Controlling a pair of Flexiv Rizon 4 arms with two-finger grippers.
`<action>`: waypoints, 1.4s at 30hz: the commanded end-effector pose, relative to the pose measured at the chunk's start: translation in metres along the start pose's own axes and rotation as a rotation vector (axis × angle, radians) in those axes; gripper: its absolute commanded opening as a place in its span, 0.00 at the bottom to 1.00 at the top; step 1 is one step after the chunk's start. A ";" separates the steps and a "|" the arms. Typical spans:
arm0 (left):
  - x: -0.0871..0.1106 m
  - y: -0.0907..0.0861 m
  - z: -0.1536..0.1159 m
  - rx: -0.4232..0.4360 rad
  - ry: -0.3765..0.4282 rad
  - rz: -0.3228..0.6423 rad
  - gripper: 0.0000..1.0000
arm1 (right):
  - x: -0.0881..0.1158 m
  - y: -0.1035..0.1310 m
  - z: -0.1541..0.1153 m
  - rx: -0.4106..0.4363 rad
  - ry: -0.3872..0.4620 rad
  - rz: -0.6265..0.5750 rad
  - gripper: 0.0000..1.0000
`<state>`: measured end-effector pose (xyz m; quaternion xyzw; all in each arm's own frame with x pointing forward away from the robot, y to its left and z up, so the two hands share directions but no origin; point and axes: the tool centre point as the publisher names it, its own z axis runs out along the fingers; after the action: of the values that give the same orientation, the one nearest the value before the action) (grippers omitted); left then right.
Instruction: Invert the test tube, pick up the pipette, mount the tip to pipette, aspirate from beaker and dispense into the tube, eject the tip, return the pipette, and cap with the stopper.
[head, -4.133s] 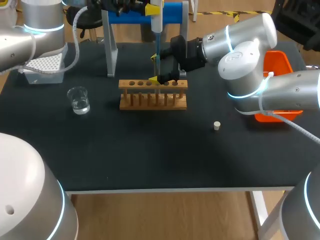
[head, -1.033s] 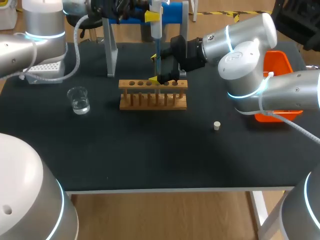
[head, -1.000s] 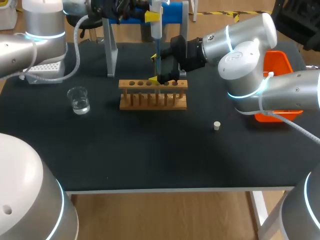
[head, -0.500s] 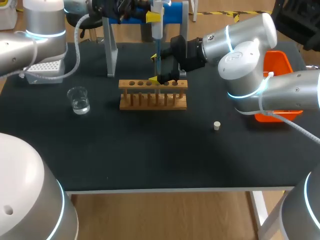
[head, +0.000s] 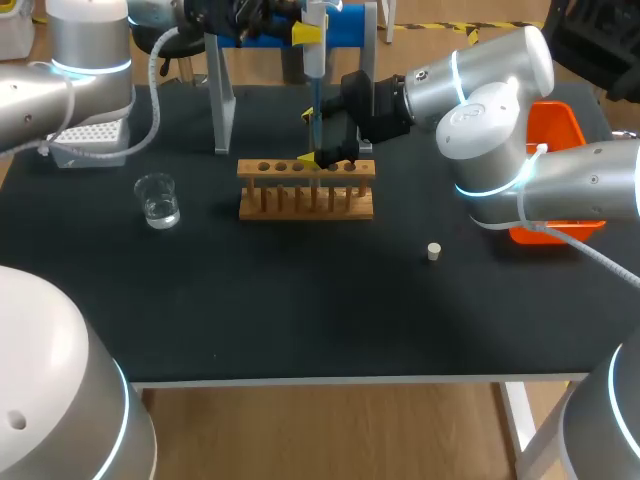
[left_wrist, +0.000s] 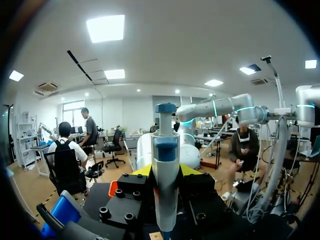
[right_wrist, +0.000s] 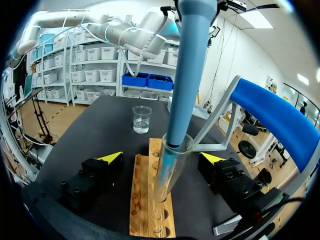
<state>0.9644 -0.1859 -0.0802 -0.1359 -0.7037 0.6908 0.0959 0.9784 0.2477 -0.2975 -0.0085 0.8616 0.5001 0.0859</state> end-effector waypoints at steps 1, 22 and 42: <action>-0.001 -0.002 0.000 -0.005 -0.002 -0.002 0.00 | 0.000 0.000 -0.001 0.000 0.003 0.000 1.00; -0.001 0.000 0.001 -0.011 -0.007 -0.007 0.00 | 0.000 0.000 -0.001 0.000 0.003 0.000 1.00; -0.001 0.000 0.001 -0.011 -0.007 -0.007 0.00 | -0.006 -0.006 -0.016 -0.017 0.000 0.011 1.00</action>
<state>0.9656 -0.1871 -0.0801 -0.1325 -0.7079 0.6870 0.0965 0.9825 0.2381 -0.2954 -0.0017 0.8589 0.5048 0.0864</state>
